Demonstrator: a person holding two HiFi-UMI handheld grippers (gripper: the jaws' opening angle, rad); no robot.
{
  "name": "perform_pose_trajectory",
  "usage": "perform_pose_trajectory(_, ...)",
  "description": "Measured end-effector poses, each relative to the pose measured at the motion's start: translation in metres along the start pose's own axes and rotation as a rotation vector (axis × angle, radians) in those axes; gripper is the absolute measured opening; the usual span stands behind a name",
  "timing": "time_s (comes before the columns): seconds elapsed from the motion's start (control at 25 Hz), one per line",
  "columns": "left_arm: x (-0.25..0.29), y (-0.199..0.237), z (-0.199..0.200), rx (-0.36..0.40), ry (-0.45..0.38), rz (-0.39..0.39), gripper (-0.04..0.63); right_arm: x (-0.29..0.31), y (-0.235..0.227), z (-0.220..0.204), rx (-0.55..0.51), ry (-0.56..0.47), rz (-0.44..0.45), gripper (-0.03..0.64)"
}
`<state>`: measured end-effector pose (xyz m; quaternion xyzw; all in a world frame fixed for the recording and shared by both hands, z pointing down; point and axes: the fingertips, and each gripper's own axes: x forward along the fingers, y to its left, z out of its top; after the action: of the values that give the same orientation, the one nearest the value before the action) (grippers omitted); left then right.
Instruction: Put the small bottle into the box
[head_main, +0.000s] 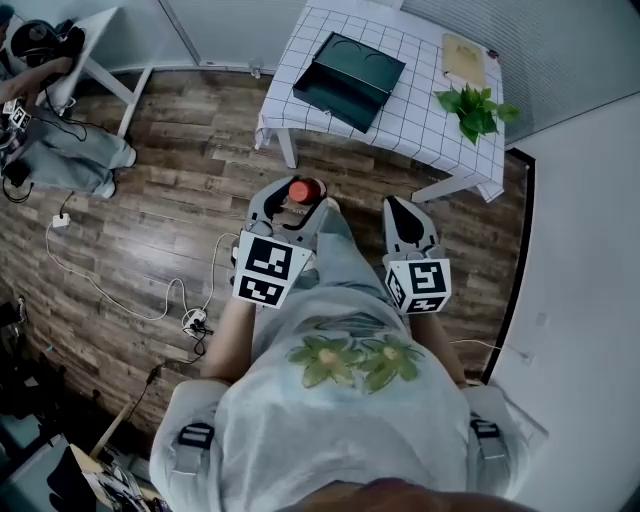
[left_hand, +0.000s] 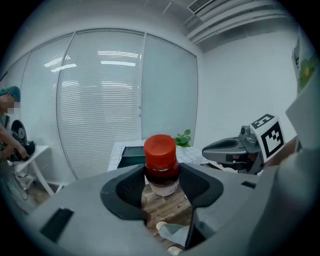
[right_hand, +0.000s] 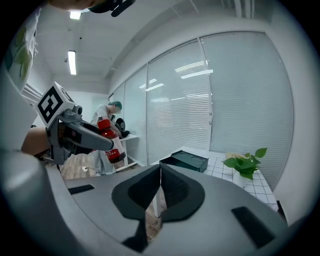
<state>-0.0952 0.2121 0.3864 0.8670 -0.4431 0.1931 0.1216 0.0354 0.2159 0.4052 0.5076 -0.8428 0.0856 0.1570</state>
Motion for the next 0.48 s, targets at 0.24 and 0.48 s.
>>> perform_pose_trajectory(0.24, 0.036, 0.017, 0.019, 0.018, 0.012, -0.007, 0.221, 0.028, -0.041, 0.008, 0.032, -0.005, -0.04, 0.008)
perform_pose_trajectory(0.48, 0.073, 0.04, 0.044, 0.028, 0.015, -0.01, 0.221, 0.063, -0.069, 0.025, 0.041, -0.015, -0.047, 0.008)
